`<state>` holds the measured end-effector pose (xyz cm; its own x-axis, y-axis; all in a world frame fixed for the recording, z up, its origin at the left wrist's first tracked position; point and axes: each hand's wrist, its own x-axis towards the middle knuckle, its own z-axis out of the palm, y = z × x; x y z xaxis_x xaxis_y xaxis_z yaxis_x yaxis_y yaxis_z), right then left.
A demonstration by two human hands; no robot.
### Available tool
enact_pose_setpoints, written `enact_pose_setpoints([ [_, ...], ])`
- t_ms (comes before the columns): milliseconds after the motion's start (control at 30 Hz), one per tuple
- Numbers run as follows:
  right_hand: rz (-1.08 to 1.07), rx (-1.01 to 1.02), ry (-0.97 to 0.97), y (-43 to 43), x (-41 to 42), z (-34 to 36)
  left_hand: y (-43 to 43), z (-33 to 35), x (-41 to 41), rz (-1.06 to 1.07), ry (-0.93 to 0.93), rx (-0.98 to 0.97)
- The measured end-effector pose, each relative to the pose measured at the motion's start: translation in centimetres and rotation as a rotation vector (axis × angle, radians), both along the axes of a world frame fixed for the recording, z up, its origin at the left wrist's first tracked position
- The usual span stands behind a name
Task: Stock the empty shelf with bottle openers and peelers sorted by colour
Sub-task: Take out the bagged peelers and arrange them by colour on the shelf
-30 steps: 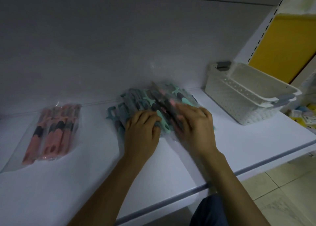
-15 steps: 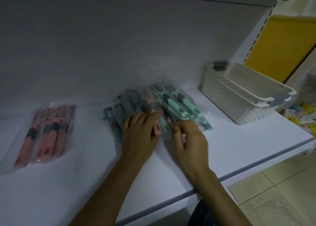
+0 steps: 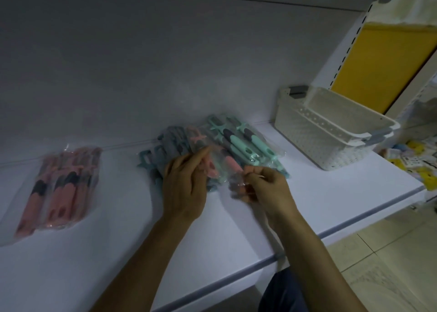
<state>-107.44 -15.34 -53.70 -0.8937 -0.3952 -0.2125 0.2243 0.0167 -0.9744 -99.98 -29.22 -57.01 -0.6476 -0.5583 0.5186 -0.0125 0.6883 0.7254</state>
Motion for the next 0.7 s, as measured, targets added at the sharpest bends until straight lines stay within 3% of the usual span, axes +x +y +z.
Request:
enact_pose_setpoints([
  [67,0.045,-0.246,-0.201,0.5,0.2,1.0,-0.1,0.5,0.1,0.009,0.055,0.046],
  [133,0.065,-0.366,-0.28,0.9,0.5,1.7,-0.1,1.5,0.0,0.036,0.148,0.105],
  [233,0.056,-0.386,-0.215,0.8,0.9,2.6,0.5,3.1,-0.3,0.015,0.221,0.186],
  [300,0.067,-0.338,-0.042,0.2,1.5,3.0,0.8,3.8,-0.5,-0.029,0.202,0.299],
  [400,0.105,-0.198,0.364,-0.7,2.5,3.0,1.2,4.5,-1.2,-0.167,0.15,0.605],
  [500,0.19,0.032,0.743,-1.3,2.8,1.9,1.8,5.1,-2.3,-0.212,0.257,0.888],
  [600,0.06,0.142,0.776,-0.3,2.0,-0.1,1.9,4.9,-3.4,-0.203,0.234,0.998],
  [700,-0.209,0.59,0.827,2.2,-0.6,-2.3,2.7,3.9,-3.8,-0.217,0.017,1.035],
])
